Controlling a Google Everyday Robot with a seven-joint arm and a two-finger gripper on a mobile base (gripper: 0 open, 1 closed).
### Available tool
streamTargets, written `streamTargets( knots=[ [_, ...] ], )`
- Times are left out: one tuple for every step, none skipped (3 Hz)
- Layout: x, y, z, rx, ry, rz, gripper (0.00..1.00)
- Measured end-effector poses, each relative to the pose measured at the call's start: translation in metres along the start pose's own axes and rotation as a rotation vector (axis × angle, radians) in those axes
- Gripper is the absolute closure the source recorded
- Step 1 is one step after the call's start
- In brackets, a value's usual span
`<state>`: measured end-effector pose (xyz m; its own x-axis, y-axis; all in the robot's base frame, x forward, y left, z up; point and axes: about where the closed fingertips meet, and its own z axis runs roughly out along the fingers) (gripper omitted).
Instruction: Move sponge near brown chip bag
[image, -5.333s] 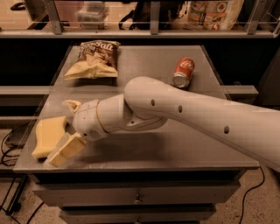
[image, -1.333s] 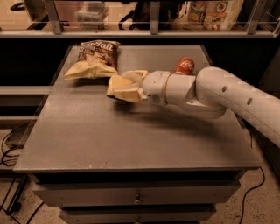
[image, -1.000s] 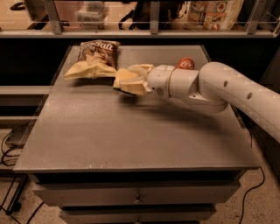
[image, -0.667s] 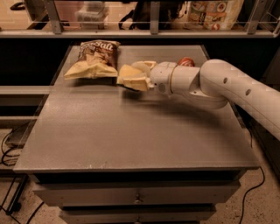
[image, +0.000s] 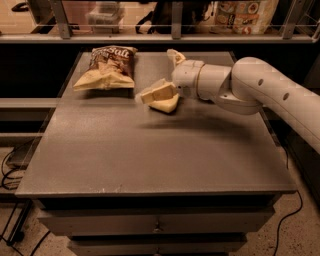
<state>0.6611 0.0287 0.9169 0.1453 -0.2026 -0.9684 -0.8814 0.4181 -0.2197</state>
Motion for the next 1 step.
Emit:
streamTargets(
  knots=[
    [0.0,0.0001,0.0001,0.0,0.0,0.0,0.0]
  ],
)
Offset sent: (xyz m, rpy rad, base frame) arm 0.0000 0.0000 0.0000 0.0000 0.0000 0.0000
